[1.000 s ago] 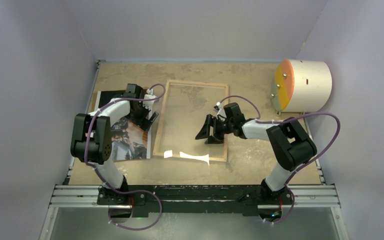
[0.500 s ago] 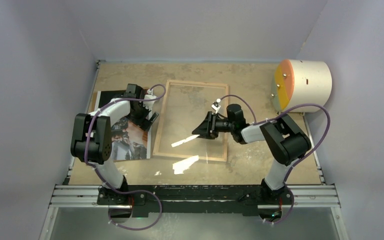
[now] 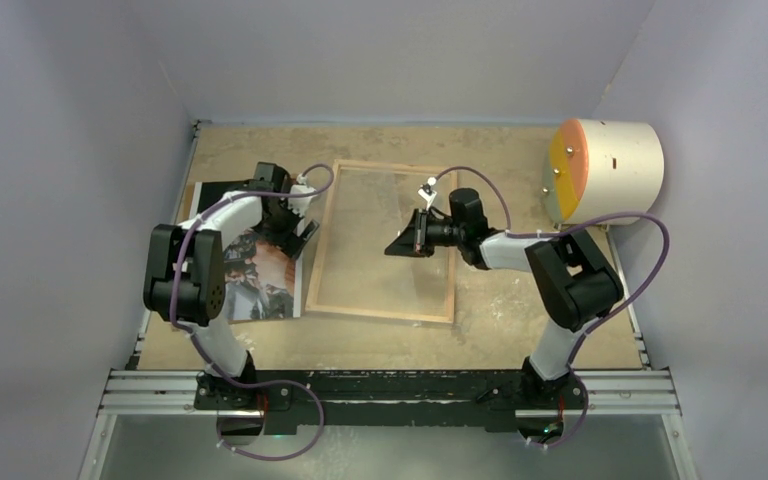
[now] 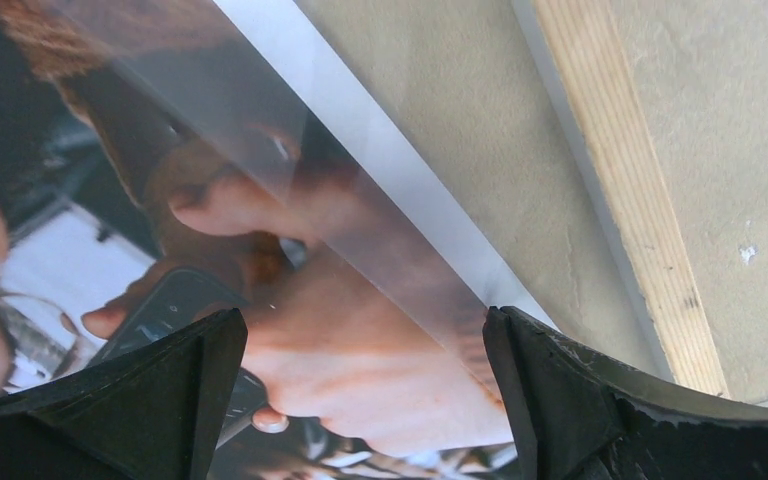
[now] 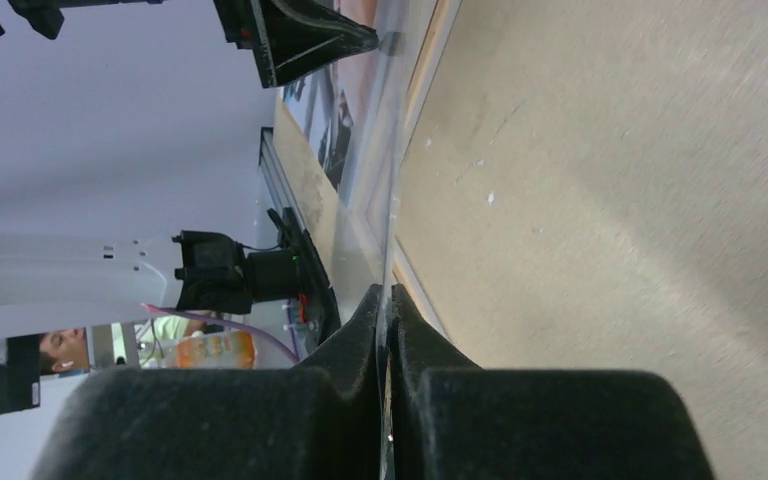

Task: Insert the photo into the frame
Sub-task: Pick up the photo frame item from the photo frame, then place the photo frame item in the photo frame.

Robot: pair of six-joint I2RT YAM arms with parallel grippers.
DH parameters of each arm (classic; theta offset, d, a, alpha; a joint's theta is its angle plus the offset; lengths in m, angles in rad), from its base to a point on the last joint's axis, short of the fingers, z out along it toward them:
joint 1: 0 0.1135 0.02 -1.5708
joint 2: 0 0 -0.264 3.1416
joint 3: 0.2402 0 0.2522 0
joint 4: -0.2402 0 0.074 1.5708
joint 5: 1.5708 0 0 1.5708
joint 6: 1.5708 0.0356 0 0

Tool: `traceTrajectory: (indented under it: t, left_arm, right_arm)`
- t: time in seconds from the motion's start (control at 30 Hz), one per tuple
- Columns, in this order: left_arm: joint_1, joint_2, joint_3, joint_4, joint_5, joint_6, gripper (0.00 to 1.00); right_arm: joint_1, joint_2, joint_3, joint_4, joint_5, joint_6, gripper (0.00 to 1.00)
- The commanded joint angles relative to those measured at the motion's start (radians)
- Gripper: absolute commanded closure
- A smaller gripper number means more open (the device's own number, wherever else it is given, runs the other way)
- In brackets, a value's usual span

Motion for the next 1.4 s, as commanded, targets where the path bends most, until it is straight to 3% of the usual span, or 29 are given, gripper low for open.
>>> traceTrajectory:
  t: [0.0,0.1,0.27,0.47,0.6,0.73,1.37]
  left_arm:
    - [-0.009,0.018,0.086,-0.025,-0.005,0.018,0.01]
    - [-0.008,0.008,0.128,-0.032,-0.024,0.017,0.0]
    - [-0.001,0.017,0.227,-0.048,-0.065,0.007,0.0]
    - [0.032,0.109,0.335,-0.058,-0.071,-0.027,0.0]
    - [0.032,0.157,0.337,-0.033,-0.048,-0.041,0.01]
    - [0.029,0.186,0.328,-0.011,-0.01,-0.037,0.09]
    - [-0.024,0.228,0.279,0.085,0.011,-0.07,0.09]
  right_arm:
    - [-0.029,0.043,0.073,-0.086,-0.051,-0.09,1.0]
    - [-0.044,0.01,0.056,-0.084,0.009,-0.096,1.0]
    - [-0.065,-0.026,0.124,-0.253,0.097,-0.146,1.0]
    - [-0.127,-0.081,0.065,-0.222,0.168,-0.09,1.0]
    - [-0.176,-0.083,0.027,-0.175,0.166,-0.047,1.0]
    - [-0.196,-0.065,0.026,-0.161,0.15,-0.043,1.0]
    - [-0.222,-0.025,0.011,-0.108,0.138,-0.003,1.0]
